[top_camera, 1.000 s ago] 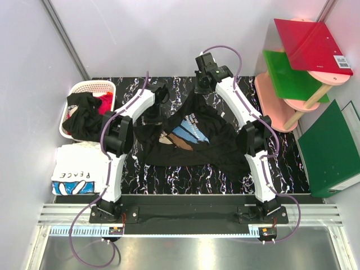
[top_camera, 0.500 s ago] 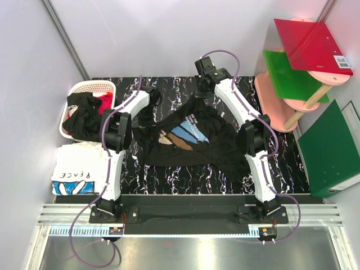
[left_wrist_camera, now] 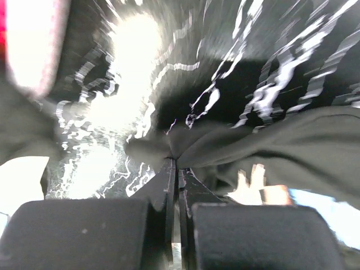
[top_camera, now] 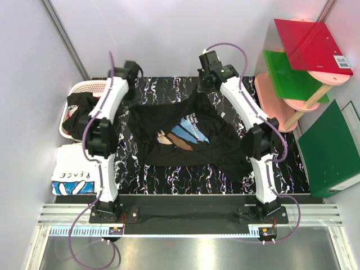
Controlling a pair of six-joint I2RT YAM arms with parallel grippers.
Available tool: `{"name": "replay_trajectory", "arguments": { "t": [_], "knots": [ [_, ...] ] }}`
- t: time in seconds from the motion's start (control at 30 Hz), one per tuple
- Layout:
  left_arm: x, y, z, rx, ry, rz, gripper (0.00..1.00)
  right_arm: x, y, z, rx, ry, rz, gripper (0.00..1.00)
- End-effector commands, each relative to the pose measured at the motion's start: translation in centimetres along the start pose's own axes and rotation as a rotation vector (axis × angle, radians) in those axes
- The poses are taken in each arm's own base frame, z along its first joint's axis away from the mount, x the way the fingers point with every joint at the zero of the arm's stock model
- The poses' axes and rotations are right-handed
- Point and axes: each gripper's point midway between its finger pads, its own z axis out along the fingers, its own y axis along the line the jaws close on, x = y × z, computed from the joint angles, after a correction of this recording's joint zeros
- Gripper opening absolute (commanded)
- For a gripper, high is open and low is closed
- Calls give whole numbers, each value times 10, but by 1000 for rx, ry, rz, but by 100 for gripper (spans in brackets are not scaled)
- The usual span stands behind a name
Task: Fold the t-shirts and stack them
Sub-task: Flatten out the tshirt
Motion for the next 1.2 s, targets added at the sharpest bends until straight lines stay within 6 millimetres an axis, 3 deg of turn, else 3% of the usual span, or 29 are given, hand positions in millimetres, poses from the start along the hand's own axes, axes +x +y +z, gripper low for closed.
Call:
{"name": "replay_trajectory", "arguments": {
  "t": [0.0,0.27,0.33,0.43,0.47,0.53,0.6,0.67,0.7,0.73,0.77,0.93,1.0,1.03,1.07,1.1,1.17],
  "knots": [
    [-51,9,-99,148,-255,-154,0,-52,3,-66,-29,-198,13,0],
    [-79,10,-161,275,-396,-195,0,-94,-2,-120,-15,-370,13,0],
    [-82,12,-172,308,-413,-183,0,-91,-4,-123,-11,-366,-11,0],
    [-63,16,-167,315,-343,-165,0,-54,-25,-112,63,-274,-16,0],
    [-49,19,-151,285,-285,-156,0,-18,-42,-88,121,-169,-23,0],
    [-31,25,-150,288,-249,-163,0,26,-60,-77,176,-48,12,0],
    [-4,35,-137,258,-179,-158,0,90,-85,-65,243,147,30,0],
    [19,46,-129,231,-135,-167,0,152,-92,-55,236,348,40,0],
    [24,50,-128,225,-128,-172,0,173,-96,-56,236,425,42,0],
    [30,54,-126,216,-120,-186,0,195,-85,-57,159,518,36,0],
    [39,60,-125,205,-108,-196,0,220,-87,-55,150,614,36,0],
    [46,75,-124,187,-105,-246,0,284,-87,-60,88,926,17,0],
    [45,76,-123,181,-99,-241,0,292,-92,-65,97,982,1,13],
    [45,78,-123,175,-98,-235,0,289,-97,-65,127,962,-21,31],
    [44,78,-123,171,-97,-231,0,284,-99,-67,138,938,-32,61],
    [43,79,-122,164,-102,-227,0,275,-107,-66,190,890,-51,78],
    [43,81,-121,155,-99,-228,0,252,-108,-73,204,799,-61,99]
  ]
}}
